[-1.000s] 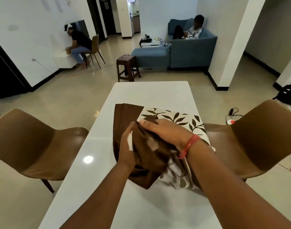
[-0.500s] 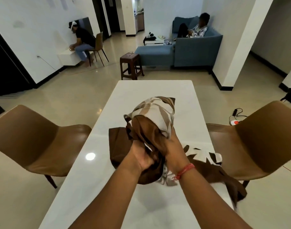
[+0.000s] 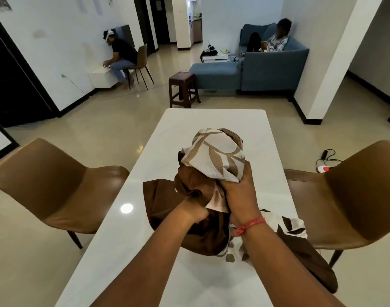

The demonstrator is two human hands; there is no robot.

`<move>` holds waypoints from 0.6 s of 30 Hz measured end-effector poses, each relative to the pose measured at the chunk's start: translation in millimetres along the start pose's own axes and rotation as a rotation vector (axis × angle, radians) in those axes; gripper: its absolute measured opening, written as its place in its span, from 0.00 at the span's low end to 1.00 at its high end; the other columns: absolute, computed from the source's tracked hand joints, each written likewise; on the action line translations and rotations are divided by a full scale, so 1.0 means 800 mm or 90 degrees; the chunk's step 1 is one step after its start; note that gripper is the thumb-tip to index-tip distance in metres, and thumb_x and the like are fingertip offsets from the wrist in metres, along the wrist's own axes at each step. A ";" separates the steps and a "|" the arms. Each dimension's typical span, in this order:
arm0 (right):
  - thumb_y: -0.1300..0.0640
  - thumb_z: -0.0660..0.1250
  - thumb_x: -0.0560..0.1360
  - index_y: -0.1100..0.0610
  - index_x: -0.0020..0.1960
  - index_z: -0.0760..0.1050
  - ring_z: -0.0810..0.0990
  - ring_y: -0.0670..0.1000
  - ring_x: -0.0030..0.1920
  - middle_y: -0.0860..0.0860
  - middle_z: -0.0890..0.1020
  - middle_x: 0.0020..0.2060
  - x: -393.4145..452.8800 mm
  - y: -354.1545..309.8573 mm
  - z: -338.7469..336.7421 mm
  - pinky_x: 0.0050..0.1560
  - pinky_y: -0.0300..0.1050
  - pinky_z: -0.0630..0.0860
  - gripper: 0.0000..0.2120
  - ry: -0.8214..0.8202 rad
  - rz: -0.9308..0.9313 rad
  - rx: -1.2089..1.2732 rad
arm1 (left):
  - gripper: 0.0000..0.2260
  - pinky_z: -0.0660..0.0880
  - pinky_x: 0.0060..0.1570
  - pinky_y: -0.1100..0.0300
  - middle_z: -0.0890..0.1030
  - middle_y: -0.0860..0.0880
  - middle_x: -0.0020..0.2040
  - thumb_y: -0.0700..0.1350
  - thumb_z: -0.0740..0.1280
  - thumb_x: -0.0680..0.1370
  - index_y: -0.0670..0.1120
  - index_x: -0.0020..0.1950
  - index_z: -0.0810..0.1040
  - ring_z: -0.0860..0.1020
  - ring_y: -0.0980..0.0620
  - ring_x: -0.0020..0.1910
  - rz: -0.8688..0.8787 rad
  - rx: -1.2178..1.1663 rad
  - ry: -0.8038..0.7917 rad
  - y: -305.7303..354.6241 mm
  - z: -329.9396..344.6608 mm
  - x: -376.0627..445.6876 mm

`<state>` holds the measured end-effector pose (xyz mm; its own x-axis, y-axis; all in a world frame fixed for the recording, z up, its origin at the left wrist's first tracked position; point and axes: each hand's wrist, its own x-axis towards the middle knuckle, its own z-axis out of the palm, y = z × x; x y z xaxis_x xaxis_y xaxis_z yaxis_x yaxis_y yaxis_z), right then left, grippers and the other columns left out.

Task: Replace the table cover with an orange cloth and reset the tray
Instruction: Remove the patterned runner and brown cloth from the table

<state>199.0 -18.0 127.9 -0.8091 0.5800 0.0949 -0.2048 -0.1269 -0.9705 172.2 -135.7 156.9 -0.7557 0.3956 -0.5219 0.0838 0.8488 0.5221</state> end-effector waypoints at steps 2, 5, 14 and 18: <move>0.48 0.77 0.65 0.44 0.61 0.74 0.81 0.49 0.57 0.51 0.79 0.60 0.005 -0.008 0.000 0.57 0.51 0.80 0.26 0.025 -0.019 -0.047 | 0.15 0.71 0.57 0.55 0.77 0.38 0.60 0.44 0.54 0.85 0.39 0.66 0.73 0.76 0.42 0.57 0.064 0.064 0.047 -0.002 -0.004 0.002; 0.54 0.76 0.69 0.48 0.61 0.71 0.75 0.32 0.51 0.52 0.71 0.59 0.017 -0.031 -0.004 0.51 0.24 0.72 0.24 0.036 -0.102 -0.192 | 0.13 0.76 0.51 0.49 0.82 0.42 0.47 0.50 0.59 0.82 0.43 0.50 0.78 0.79 0.45 0.46 0.107 0.005 0.183 -0.017 -0.004 0.013; 0.66 0.69 0.68 0.48 0.63 0.74 0.69 0.54 0.63 0.50 0.69 0.63 0.022 -0.067 0.010 0.59 0.51 0.75 0.26 -0.118 -0.391 -0.629 | 0.25 0.76 0.58 0.40 0.78 0.43 0.66 0.58 0.62 0.79 0.48 0.74 0.68 0.78 0.42 0.63 0.356 -0.919 0.173 -0.032 -0.004 0.023; 0.66 0.70 0.67 0.49 0.59 0.78 0.73 0.50 0.60 0.48 0.73 0.59 0.019 -0.069 0.016 0.55 0.50 0.77 0.22 -0.248 -0.420 -0.608 | 0.38 0.76 0.61 0.49 0.78 0.49 0.67 0.69 0.69 0.68 0.53 0.73 0.67 0.77 0.48 0.65 0.373 -0.685 0.079 -0.025 -0.001 0.019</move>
<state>190.9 -12.5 185.4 -0.8475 0.0101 0.5308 -0.2834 0.8368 -0.4684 158.3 -147.1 138.8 -0.8455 0.5338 0.0154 -0.1029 -0.1911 0.9762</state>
